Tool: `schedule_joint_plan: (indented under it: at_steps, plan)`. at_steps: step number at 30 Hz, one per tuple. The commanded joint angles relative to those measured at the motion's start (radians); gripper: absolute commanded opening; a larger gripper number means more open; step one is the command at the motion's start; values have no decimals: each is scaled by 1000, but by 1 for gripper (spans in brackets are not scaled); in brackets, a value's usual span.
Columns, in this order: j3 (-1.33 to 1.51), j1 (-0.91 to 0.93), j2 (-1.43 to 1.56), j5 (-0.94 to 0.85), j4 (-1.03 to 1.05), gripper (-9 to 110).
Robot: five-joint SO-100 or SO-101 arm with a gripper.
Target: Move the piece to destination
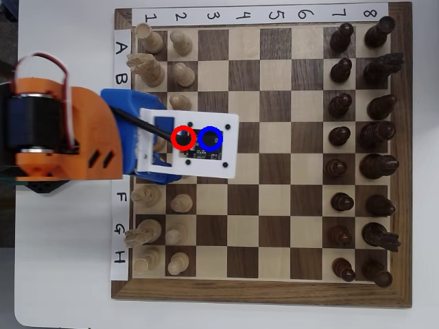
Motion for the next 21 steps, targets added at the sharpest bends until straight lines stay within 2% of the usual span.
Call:
schedule_joint_plan:
  at_steps: [1,21]
  plan:
    - [118,21,20,155,-87,21]
    - [298,54,60,144,-181,20]
